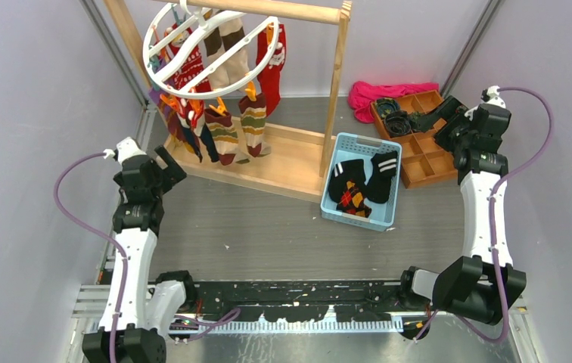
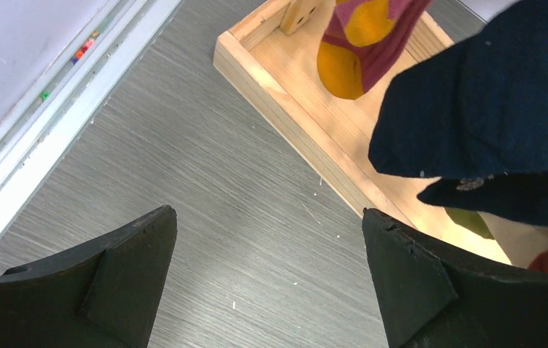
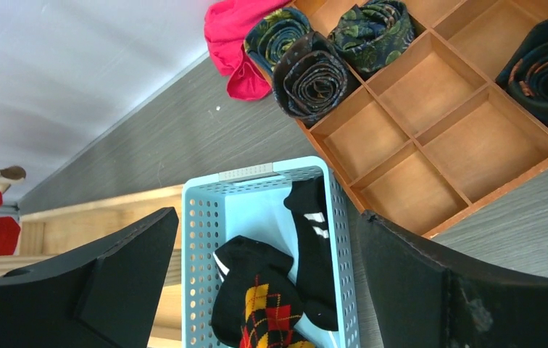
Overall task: Clip the socks to the hanger
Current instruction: Reset both arms
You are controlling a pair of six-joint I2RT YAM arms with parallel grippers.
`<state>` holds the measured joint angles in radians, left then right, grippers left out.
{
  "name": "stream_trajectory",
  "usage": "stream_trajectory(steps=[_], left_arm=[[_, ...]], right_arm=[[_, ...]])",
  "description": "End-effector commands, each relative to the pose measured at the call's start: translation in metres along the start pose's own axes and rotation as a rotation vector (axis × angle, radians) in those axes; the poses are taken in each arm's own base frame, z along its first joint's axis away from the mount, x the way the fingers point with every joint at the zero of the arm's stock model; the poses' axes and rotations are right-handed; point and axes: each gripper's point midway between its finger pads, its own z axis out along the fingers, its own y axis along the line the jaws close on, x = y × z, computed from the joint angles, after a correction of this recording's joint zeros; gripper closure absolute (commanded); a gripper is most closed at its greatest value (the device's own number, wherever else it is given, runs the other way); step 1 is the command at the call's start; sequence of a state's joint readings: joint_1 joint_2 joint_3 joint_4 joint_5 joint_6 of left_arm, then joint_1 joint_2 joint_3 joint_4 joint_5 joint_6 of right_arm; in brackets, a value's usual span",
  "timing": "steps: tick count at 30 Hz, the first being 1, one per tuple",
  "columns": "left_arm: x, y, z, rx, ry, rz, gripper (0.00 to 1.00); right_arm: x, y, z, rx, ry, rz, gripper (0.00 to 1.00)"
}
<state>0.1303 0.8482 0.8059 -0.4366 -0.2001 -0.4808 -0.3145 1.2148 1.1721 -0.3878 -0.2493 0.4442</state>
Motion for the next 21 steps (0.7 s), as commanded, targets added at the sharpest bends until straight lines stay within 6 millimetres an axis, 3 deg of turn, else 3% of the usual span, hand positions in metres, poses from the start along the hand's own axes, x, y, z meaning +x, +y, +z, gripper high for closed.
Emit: stream_trajectory(steps=[1,6,13,21], left_arm=[[-0.012,0.003,-0.007,-0.037,-0.064,0.073,0.00],[-0.015,-0.009,-0.016,0.046,-0.069,0.120,0.00],[-0.019,-0.040,-0.046,0.290,-0.153,0.213,0.00],[-0.017,-0.046,-0.051,0.336,-0.161,0.235,0.00]], right_arm=[[-0.031,0.007,-0.015,0.019,-0.116,0.028,0.00],[-0.031,0.011,-0.019,-0.005,-0.124,0.002,0.00],[-0.022,0.024,-0.020,-0.097,-0.087,-0.065,0.00],[-0.014,0.033,-0.019,-0.160,-0.055,-0.060,0.00]])
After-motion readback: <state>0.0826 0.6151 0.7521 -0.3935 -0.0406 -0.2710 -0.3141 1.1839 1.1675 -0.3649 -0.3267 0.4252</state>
